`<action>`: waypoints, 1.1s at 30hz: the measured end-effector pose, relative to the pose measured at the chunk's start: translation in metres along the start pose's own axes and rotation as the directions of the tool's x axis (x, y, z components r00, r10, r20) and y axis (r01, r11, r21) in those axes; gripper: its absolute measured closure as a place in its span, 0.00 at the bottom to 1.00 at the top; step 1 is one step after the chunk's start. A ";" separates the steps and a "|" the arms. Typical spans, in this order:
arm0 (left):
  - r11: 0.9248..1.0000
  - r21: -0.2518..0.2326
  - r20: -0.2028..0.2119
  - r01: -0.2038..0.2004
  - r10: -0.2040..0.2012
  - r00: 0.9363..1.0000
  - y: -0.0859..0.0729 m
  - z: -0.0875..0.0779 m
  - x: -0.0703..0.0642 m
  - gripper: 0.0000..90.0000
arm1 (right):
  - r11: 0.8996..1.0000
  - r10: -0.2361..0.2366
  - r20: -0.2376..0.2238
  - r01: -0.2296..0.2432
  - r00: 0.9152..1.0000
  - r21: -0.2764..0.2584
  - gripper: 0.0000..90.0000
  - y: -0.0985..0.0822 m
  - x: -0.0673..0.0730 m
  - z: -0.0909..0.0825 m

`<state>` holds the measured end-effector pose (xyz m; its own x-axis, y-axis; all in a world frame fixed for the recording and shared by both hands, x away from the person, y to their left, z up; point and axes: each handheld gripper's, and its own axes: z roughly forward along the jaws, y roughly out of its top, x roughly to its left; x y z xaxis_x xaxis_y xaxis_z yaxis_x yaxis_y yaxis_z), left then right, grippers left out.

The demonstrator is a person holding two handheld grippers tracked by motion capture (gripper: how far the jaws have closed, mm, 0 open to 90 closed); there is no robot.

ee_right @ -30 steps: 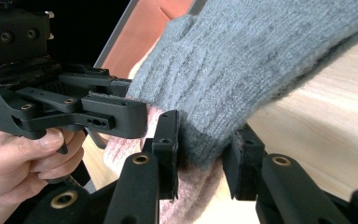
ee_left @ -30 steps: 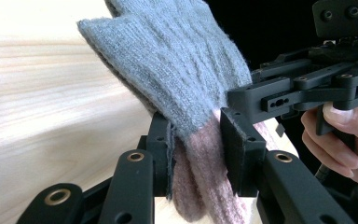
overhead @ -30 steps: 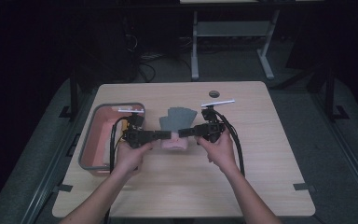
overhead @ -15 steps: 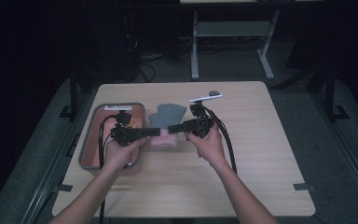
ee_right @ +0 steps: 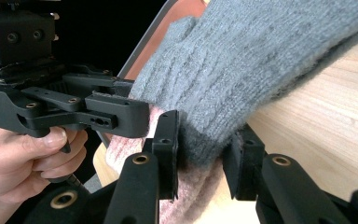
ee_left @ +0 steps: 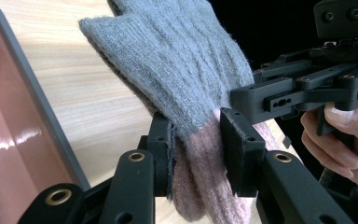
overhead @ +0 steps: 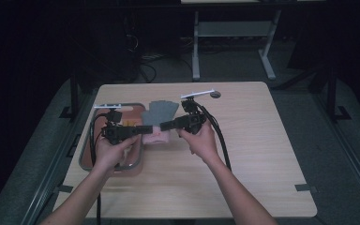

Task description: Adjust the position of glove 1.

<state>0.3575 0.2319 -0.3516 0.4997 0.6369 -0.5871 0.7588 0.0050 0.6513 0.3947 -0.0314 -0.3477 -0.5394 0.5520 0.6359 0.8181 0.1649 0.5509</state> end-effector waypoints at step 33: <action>0.999 -0.035 -0.039 0.021 -0.022 0.999 0.001 -0.033 0.019 0.74 | 0.999 -0.037 -0.030 0.038 0.999 0.037 0.76 0.019 0.019 0.032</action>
<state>0.3535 0.2693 -0.3460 0.4657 0.6666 -0.5821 0.7540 0.0454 0.6553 0.4061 0.0087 -0.3423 -0.5751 0.5207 0.6310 0.8038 0.2162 0.5542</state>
